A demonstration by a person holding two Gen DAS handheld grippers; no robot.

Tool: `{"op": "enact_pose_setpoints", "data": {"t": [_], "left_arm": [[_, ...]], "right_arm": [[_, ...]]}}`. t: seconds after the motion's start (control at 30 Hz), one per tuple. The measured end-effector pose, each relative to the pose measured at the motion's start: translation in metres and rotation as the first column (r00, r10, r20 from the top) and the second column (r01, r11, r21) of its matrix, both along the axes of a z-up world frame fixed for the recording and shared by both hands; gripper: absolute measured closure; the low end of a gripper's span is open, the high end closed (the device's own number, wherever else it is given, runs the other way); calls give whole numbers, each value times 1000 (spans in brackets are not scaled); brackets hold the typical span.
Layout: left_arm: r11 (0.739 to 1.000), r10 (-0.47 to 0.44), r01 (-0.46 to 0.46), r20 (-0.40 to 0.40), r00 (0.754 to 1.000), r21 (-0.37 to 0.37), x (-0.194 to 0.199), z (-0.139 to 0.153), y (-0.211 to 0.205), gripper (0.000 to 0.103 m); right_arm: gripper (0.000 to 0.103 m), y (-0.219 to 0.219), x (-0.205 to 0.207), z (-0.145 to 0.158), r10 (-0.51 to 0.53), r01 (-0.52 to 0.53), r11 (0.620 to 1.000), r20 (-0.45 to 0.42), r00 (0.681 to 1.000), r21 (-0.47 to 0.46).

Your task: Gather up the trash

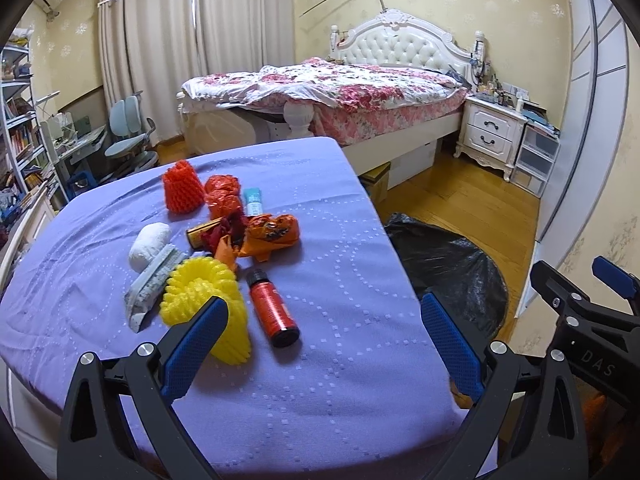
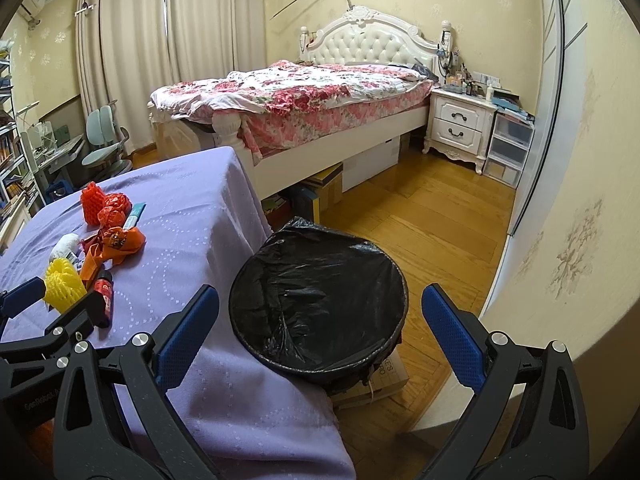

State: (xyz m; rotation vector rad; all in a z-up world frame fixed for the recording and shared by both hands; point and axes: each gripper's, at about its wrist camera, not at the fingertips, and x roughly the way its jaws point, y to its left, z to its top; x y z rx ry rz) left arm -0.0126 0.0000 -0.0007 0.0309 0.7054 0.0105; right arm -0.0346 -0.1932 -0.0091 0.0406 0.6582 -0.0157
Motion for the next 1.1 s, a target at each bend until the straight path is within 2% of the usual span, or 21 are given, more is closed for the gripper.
{"op": "enact_pose_setpoints", "data": {"t": [0.37, 0.5, 0.6, 0.87, 0.9, 1.03, 1.1], "left_arm": [[993, 115, -114, -8, 993, 14, -11, -9, 49, 6], [988, 155, -156, -32, 987, -6, -11, -16, 68, 6], [985, 170, -170, -47, 984, -15, -7, -19, 75, 7], [986, 164, -165, -58, 985, 0, 5, -28, 75, 7], [987, 163, -163, -60, 985, 3, 6, -30, 76, 8], [989, 146, -147, -82, 986, -5, 10, -36, 78, 30], [991, 126, -129, -94, 988, -26, 10, -38, 79, 36]], "right_arm": [[4, 24, 5, -7, 56, -56, 998, -37, 998, -10], [8, 35, 7, -8, 90, -91, 996, -44, 995, -8], [18, 45, 11, -10, 126, -127, 992, -59, 990, -3], [18, 64, 19, -17, 167, -168, 986, -83, 983, -10], [18, 66, 20, -18, 171, -173, 985, -85, 982, -10], [18, 72, 22, -22, 182, -185, 983, -95, 979, -17], [18, 74, 22, -24, 187, -190, 982, -100, 977, -19]]}}
